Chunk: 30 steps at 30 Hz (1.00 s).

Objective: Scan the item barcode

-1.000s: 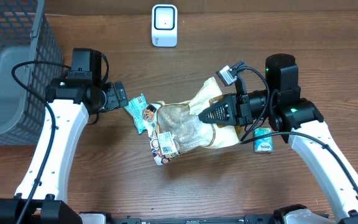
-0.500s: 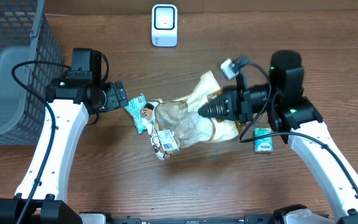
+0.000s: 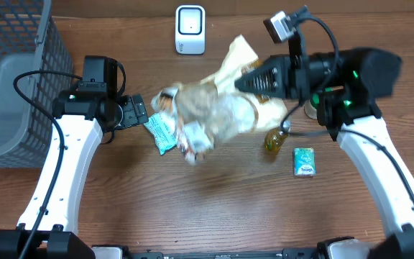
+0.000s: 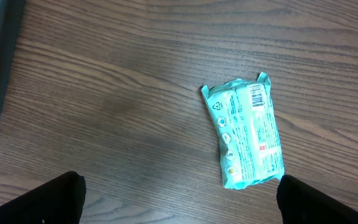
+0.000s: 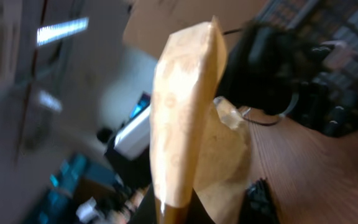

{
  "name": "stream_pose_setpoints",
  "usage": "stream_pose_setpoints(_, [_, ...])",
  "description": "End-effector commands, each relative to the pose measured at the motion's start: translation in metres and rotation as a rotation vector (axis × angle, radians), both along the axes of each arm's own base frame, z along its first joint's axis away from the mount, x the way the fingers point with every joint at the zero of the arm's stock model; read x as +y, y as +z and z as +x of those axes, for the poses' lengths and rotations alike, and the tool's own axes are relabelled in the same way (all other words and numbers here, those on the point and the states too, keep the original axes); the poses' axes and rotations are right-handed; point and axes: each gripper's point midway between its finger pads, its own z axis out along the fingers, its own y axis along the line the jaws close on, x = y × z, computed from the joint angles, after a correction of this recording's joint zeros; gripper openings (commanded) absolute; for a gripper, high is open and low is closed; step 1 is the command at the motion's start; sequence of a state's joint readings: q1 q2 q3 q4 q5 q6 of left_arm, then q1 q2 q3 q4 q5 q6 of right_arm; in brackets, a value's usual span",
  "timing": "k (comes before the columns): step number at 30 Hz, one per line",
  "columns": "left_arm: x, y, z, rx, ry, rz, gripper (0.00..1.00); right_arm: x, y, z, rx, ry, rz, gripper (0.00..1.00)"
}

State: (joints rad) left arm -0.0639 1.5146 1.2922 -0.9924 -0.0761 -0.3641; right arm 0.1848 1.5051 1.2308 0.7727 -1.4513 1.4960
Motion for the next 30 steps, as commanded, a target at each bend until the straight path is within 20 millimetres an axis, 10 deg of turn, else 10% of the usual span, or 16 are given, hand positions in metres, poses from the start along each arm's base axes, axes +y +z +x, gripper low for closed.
stream_pose_setpoints(1, [0.002,0.005,0.003,-0.016,0.004,0.008,1.00,-0.004,-0.011,0.040,0.057,-0.124,0.034,0.04])
stream_pose_setpoints(15, [0.002,0.005,0.003,-0.016,0.004,0.008,0.99,-0.024,-0.100,0.122,0.039,-0.568,-0.238,0.04])
stream_pose_setpoints(30, [0.002,0.005,0.003,-0.016,0.004,0.008,1.00,-0.041,-0.020,0.144,-0.426,-0.899,-0.628,0.03])
